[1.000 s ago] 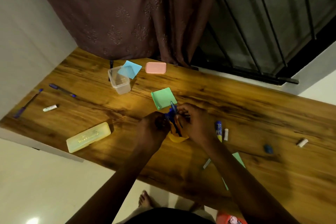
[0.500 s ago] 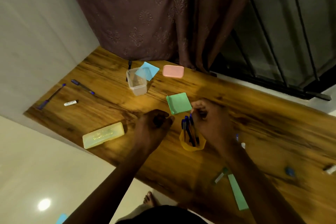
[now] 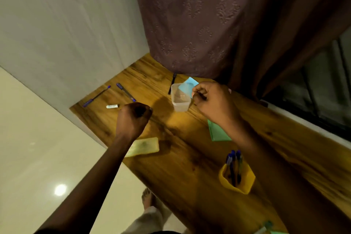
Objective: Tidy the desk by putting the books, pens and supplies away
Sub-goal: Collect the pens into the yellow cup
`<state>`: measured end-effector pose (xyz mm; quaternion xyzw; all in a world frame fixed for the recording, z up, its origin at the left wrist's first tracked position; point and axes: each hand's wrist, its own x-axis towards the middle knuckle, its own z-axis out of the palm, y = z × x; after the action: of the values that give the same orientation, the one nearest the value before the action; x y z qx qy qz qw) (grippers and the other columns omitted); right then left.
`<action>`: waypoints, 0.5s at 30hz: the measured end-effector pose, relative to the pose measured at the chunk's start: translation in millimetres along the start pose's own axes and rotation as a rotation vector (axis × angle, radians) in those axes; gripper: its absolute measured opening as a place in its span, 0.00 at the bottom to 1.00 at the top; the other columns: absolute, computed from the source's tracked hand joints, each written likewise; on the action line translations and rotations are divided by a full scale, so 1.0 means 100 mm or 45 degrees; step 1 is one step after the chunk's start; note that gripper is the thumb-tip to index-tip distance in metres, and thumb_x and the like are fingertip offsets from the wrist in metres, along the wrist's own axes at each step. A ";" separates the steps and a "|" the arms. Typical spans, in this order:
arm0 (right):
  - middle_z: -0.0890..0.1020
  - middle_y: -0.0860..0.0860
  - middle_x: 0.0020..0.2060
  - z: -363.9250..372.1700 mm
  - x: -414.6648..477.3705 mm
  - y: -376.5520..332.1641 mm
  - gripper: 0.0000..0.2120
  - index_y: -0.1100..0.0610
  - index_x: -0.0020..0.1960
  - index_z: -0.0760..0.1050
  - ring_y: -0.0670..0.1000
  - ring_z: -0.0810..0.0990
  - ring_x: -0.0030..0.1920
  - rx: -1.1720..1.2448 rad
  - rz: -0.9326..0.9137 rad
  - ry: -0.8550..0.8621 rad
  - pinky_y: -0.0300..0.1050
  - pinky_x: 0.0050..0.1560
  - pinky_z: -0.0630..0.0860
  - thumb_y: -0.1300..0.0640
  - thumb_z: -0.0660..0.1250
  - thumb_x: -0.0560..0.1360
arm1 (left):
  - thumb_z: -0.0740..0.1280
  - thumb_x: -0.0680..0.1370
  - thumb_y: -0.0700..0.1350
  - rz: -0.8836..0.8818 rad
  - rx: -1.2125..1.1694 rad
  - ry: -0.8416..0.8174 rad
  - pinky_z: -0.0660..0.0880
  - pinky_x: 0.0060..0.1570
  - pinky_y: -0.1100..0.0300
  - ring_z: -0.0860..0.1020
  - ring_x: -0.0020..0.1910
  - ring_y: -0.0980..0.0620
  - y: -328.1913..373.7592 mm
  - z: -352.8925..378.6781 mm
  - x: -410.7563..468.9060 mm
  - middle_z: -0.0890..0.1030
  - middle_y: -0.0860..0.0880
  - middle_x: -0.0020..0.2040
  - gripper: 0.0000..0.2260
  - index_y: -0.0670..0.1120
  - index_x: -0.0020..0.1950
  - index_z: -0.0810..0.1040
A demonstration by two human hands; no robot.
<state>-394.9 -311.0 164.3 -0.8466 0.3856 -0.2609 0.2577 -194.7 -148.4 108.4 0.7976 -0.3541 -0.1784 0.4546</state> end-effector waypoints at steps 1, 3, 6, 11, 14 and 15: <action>0.88 0.47 0.47 0.08 0.15 -0.04 0.08 0.53 0.52 0.85 0.45 0.85 0.46 -0.030 -0.004 -0.023 0.36 0.44 0.79 0.55 0.70 0.75 | 0.71 0.79 0.47 -0.001 0.029 0.003 0.83 0.41 0.46 0.84 0.35 0.52 -0.08 -0.07 0.13 0.86 0.53 0.38 0.05 0.48 0.48 0.86; 0.87 0.48 0.43 0.25 0.43 -0.11 0.06 0.54 0.47 0.84 0.47 0.85 0.42 -0.071 -0.039 -0.060 0.45 0.43 0.83 0.55 0.69 0.74 | 0.70 0.79 0.47 0.008 0.081 -0.009 0.83 0.42 0.47 0.84 0.36 0.53 -0.24 -0.19 0.41 0.86 0.52 0.39 0.06 0.47 0.48 0.86; 0.84 0.50 0.35 0.61 0.88 -0.15 0.07 0.57 0.39 0.80 0.49 0.82 0.36 -0.206 -0.079 -0.129 0.48 0.36 0.80 0.55 0.68 0.73 | 0.70 0.79 0.46 0.008 0.169 -0.073 0.82 0.39 0.49 0.83 0.34 0.52 -0.48 -0.33 0.86 0.85 0.50 0.37 0.08 0.45 0.44 0.86; 0.75 0.50 0.30 1.23 1.52 -0.23 0.10 0.56 0.34 0.74 0.53 0.80 0.35 -0.515 -0.017 -0.313 0.43 0.31 0.70 0.53 0.67 0.72 | 0.68 0.80 0.43 -0.094 0.307 -0.116 0.78 0.38 0.58 0.83 0.38 0.52 -0.81 -0.45 1.55 0.86 0.47 0.42 0.07 0.45 0.48 0.87; 0.79 0.55 0.39 1.52 1.76 -0.30 0.09 0.53 0.36 0.73 0.59 0.82 0.43 -0.715 -0.004 -0.419 0.46 0.39 0.76 0.55 0.69 0.74 | 0.70 0.78 0.42 -0.201 0.315 -0.117 0.84 0.42 0.50 0.85 0.40 0.48 -1.03 -0.48 1.89 0.86 0.45 0.46 0.06 0.45 0.52 0.86; 0.81 0.57 0.42 1.59 1.81 -0.36 0.09 0.54 0.36 0.73 0.61 0.82 0.45 -0.814 -0.001 -0.474 0.48 0.44 0.80 0.57 0.68 0.74 | 0.71 0.77 0.43 -0.179 0.349 -0.120 0.84 0.41 0.50 0.85 0.38 0.48 -1.10 -0.50 2.00 0.86 0.45 0.45 0.05 0.45 0.51 0.85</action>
<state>-171.5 -395.4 115.3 -0.9175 0.3939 0.0311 0.0459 16.9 -227.4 48.4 0.8658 -0.3392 -0.1970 0.3108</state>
